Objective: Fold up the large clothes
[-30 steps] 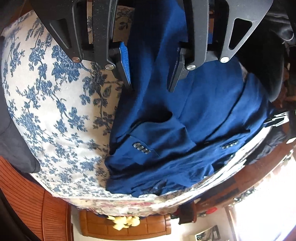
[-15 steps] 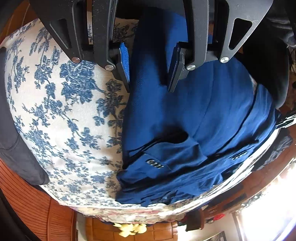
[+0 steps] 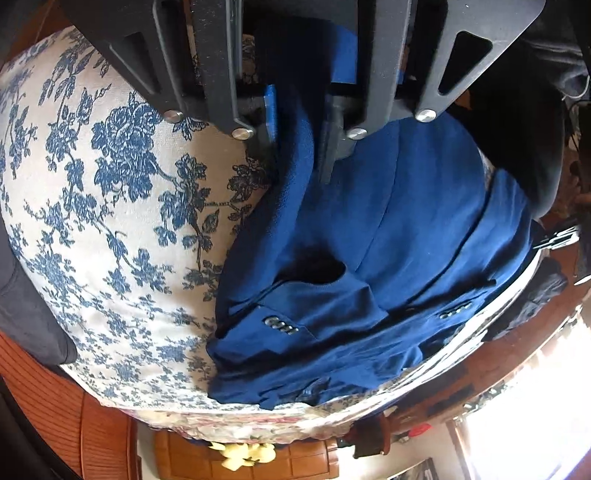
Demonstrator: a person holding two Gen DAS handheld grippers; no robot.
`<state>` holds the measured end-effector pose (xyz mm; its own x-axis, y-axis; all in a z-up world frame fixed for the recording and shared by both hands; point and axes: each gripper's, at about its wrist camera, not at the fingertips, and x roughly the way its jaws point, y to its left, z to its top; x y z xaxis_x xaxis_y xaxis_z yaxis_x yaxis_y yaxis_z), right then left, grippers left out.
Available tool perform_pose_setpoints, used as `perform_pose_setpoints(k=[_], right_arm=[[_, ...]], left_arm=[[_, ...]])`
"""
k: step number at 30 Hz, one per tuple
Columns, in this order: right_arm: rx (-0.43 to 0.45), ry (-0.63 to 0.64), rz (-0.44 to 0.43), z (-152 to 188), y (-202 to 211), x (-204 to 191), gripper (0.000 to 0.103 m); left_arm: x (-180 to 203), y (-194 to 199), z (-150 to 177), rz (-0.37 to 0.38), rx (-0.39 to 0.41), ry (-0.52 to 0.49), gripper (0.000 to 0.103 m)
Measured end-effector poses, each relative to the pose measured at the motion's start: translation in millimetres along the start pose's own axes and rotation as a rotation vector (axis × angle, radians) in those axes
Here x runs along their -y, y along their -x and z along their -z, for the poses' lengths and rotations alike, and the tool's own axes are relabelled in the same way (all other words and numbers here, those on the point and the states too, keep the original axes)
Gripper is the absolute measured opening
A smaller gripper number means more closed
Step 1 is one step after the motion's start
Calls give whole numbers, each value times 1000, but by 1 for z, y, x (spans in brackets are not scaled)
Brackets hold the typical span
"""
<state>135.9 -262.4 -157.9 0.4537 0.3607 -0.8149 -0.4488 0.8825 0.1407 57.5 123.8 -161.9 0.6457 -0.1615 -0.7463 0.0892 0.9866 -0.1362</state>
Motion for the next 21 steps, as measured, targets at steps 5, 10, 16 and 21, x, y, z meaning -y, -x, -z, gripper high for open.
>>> perform_pose_setpoints(k=[5,10,16,21], right_arm=[[87,18,-40,-22,22,-10,3],[224,23,-69,-57,57,-30,3],[375,38,-85,-95,109,-49,3],[491,80,-98,-112,167,-69,3]], left_arm=[[23,47,-39,3,144,-45,1],[49,99,-90,0,292,-109,1],[71,149,-134,17,410,-164,1],[84,195,-159,17,506,-197,1]])
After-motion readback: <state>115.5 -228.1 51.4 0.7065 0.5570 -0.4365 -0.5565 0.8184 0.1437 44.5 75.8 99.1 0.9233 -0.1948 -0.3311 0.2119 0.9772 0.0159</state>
